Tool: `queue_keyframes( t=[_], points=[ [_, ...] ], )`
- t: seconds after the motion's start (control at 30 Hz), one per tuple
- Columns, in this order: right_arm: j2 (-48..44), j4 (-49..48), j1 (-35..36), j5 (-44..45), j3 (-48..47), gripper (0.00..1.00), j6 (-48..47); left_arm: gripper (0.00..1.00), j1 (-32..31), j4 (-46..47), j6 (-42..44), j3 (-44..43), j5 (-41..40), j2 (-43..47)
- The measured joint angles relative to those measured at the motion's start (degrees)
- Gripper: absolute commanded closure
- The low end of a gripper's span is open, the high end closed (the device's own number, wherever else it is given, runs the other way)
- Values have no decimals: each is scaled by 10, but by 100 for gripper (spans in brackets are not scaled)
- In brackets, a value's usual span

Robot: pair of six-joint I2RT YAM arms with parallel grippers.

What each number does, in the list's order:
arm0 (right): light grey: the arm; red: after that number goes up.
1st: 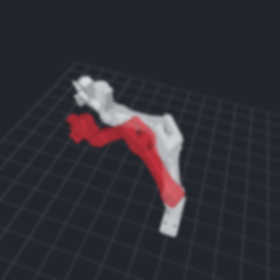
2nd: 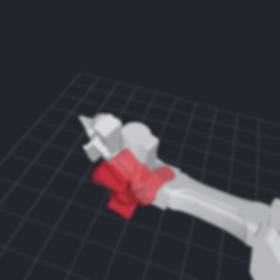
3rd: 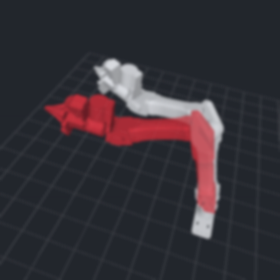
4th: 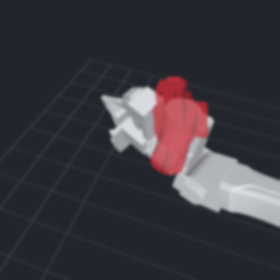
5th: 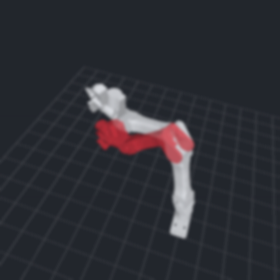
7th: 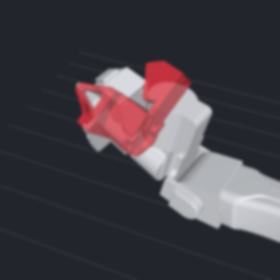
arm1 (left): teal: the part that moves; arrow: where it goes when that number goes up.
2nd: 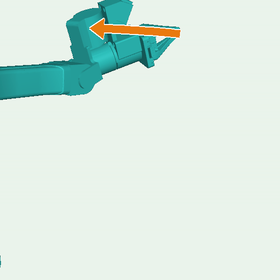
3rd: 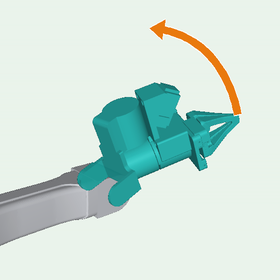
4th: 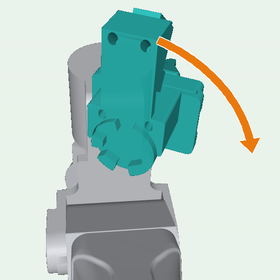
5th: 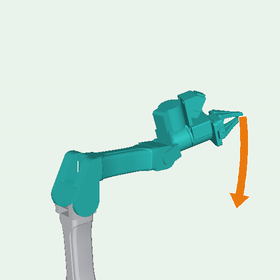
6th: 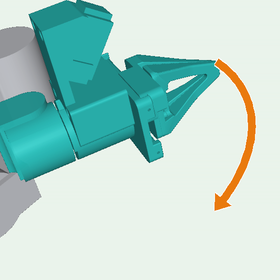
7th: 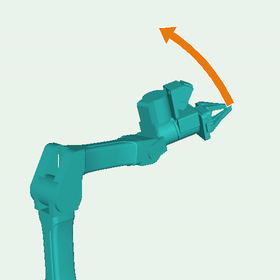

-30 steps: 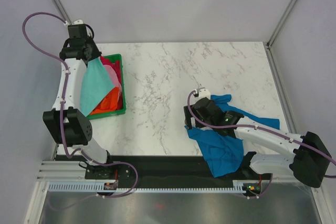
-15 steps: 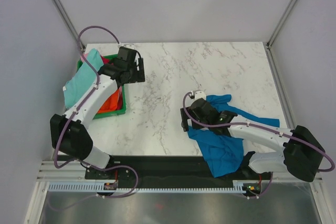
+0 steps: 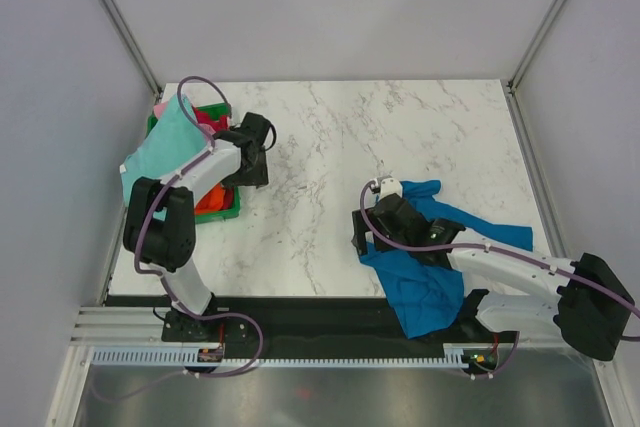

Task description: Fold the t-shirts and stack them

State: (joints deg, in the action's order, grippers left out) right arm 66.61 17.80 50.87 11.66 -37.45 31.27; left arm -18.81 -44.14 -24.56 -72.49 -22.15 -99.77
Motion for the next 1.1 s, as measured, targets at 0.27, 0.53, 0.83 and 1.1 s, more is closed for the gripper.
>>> queue_keyframes(
  t=[0.27, 0.53, 0.83, 1.1],
  points=[
    [-7, 7, 0, 8, 8, 2, -2, 98, 63, 16, -5, 15, 28, -16],
    [-7, 9, 0, 9, 14, 2, -11, 98, 148, -23, 38, -135, 70, -122],
    [30, -2, 0, 16, 16, 2, -2, 46, 164, -30, 142, -187, 25, -162],
    [47, 45, -8, 97, -3, 2, 47, 0, 128, -42, 148, -158, 10, -60]
  ],
)
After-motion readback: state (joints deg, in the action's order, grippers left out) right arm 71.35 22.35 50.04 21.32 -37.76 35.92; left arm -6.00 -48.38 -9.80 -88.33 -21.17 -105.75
